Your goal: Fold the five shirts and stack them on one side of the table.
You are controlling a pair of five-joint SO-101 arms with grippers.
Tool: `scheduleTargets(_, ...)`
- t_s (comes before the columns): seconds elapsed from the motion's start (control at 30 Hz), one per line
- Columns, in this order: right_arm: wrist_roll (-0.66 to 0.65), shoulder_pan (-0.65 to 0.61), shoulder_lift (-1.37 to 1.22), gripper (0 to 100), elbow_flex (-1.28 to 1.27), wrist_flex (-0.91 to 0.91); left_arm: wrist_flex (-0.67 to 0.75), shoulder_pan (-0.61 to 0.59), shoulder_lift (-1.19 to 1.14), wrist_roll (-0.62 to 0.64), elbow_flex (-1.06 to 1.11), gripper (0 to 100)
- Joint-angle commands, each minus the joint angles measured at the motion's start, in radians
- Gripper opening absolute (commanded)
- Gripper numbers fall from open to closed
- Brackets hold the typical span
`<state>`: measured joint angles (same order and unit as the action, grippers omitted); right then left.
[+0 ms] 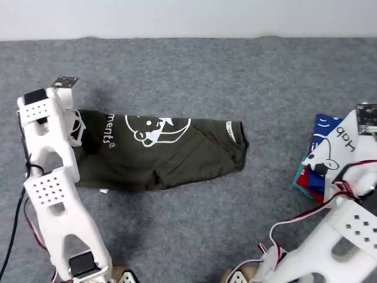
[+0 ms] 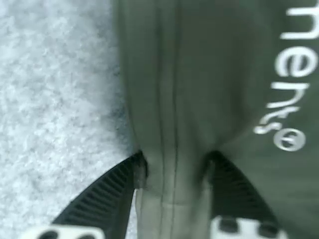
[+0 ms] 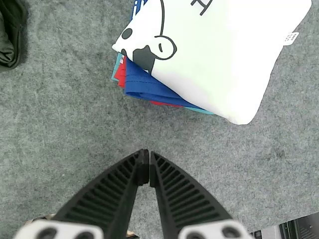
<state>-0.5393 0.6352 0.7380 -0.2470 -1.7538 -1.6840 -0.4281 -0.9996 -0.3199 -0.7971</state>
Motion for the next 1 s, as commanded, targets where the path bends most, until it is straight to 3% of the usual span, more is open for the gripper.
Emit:
scheduleTargets(0.0,-0.008,0.013,0.019,1.5,0.005,-0.036,-0.066,0.003,-0.097,-0.055,-0.124,3)
scheduleTargets(0.3,-0.008,0.013,0.019,1.5,0.005,-0.036,-0.074,0.06,-0.035,-0.04,-0.16,1)
scheduleTargets(0.53,-0.008,0.013,0.019,1.5,0.005,-0.036,-0.074,0.15,0.213,0.057,-0.018,1)
scheduleTargets(0.77,-0.006,0.013,0.019,1.5,0.003,-0.036,-0.072,0.365,0.605,0.12,0.288,1)
scheduleTargets(0.97,-0.006,0.013,0.019,1.5,0.003,-0.035,-0.068,0.611,0.818,0.201,0.344,1)
